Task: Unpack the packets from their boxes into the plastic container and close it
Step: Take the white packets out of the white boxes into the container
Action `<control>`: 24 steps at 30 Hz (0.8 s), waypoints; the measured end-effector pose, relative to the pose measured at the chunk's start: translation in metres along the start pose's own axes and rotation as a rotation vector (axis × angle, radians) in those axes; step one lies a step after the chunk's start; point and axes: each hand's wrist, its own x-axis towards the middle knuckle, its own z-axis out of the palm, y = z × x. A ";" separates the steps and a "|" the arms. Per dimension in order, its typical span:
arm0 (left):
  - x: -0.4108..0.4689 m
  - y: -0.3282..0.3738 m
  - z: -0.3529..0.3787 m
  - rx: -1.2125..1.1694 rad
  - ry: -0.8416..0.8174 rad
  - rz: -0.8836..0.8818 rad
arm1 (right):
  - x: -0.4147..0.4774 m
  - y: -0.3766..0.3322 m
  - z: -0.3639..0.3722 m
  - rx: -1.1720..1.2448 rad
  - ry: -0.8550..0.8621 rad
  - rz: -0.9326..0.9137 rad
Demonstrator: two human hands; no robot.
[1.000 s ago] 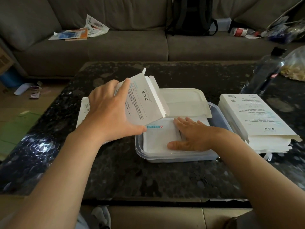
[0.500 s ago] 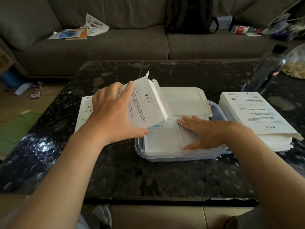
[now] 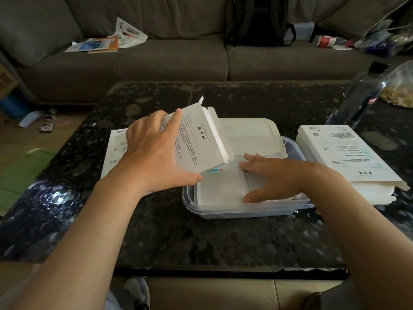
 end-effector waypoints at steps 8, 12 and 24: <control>-0.001 0.000 0.000 -0.015 -0.001 0.002 | 0.006 0.003 0.004 0.074 -0.017 -0.044; -0.001 0.000 0.000 -0.010 -0.003 0.003 | 0.007 -0.001 0.006 0.058 -0.040 -0.038; -0.001 0.002 -0.001 -0.019 -0.009 0.000 | 0.014 -0.006 0.010 0.133 0.087 -0.091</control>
